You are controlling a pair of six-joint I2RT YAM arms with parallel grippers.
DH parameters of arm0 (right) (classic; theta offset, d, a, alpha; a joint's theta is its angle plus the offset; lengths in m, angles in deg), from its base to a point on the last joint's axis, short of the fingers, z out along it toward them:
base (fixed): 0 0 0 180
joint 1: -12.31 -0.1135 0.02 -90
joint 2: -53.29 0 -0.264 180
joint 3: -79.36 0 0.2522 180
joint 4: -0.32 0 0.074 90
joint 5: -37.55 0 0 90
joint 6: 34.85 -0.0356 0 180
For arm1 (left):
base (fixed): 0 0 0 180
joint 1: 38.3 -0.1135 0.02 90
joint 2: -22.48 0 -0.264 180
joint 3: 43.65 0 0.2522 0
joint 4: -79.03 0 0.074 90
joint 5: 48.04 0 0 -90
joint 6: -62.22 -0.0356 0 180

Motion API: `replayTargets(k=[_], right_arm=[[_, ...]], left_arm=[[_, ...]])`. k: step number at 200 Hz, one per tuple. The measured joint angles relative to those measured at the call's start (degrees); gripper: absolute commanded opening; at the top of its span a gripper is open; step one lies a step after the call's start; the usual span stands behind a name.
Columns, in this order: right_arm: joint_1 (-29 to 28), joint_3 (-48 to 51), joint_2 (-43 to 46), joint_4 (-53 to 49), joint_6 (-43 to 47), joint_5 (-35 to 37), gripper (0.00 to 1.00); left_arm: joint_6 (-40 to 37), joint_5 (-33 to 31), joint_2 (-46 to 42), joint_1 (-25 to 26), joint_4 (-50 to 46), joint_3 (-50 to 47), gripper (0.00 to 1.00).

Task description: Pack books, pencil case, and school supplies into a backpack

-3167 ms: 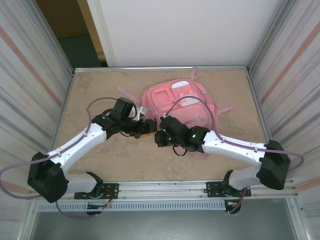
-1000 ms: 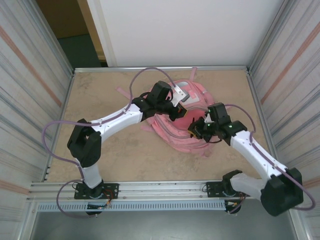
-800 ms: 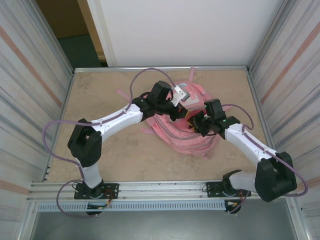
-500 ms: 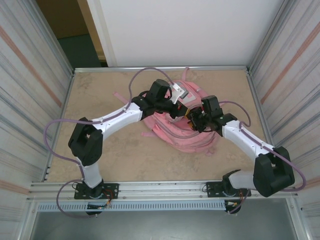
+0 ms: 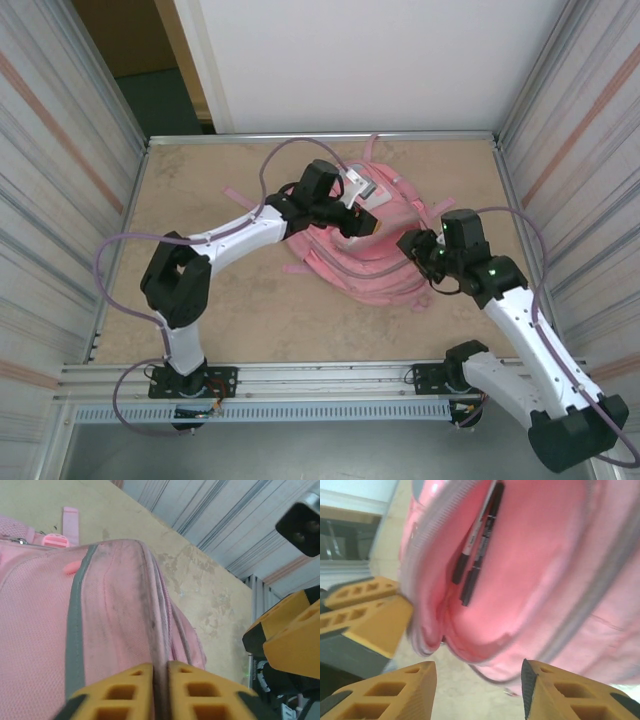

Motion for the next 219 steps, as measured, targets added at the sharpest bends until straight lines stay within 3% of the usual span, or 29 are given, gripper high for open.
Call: replayTargets(k=[63, 112, 144, 171, 180, 201, 219], right_arm=[[0.0, -0.6, 2.4, -12.9, 10.7, 5.1, 0.51], [-0.2, -0.7, 0.5, -12.7, 13.3, 4.8, 0.56], [-1.4, -0.5, 0.3, -10.4, 13.4, 4.3, 0.6], [-6.5, 1.7, 0.3, -5.6, 13.0, 3.8, 0.61], [-9.1, 2.4, -0.2, -4.5, 13.0, 4.2, 0.61], [-15.8, 2.6, -2.4, -2.1, 12.4, 8.2, 0.61], [-20.0, 3.0, -4.7, 0.6, 11.4, 11.5, 0.6]], left_arm=[[6.1, -5.0, -7.8, -1.9, -5.4, -8.1, 0.41], [19.5, -13.5, -9.9, -4.0, -12.0, -12.6, 0.46], [25.2, -14.2, -7.2, -4.2, -12.7, -12.5, 0.46], [28.5, -13.6, -1.9, -4.0, -12.2, -11.0, 0.44], [29.3, -13.4, -0.6, -4.0, -12.1, -10.6, 0.39], [31.0, -13.2, 0.3, -4.0, -11.8, -10.5, 0.05], [32.7, -12.8, 0.3, -4.0, -11.6, -10.5, 0.0]])
